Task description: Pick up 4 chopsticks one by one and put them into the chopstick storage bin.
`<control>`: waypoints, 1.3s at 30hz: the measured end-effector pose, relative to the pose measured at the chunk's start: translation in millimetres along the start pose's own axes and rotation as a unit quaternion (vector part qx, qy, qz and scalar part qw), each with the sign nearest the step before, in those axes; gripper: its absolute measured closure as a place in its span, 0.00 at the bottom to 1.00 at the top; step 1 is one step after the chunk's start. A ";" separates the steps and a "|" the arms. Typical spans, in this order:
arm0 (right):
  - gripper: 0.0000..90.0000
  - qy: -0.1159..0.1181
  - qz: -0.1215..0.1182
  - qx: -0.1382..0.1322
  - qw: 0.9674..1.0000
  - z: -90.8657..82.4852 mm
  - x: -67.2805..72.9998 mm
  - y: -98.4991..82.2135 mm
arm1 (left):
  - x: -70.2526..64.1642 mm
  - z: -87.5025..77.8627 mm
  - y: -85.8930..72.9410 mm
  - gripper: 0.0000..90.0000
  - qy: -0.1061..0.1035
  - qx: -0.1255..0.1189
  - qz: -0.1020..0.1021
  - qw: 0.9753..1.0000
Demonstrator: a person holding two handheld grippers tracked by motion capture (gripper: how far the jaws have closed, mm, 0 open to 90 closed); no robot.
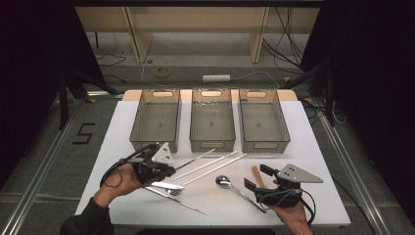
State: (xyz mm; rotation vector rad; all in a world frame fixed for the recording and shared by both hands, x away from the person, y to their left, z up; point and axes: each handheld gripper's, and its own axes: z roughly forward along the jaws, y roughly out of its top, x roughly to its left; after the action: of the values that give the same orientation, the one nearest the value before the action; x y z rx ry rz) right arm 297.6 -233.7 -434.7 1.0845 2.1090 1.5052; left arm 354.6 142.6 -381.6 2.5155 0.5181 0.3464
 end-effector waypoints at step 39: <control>0.25 0.004 0.003 0.000 1.000 0.3 -1.1 -0.3 | 135.5 -32.9 -5.6 0.94 0.127 -0.099 -0.245 0.956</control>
State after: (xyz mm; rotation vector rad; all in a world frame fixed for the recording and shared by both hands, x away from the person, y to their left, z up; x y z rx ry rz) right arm 298.3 -234.3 -435.2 1.0876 2.1120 1.5141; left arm 462.6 220.2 -339.4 2.0703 1.1207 0.4994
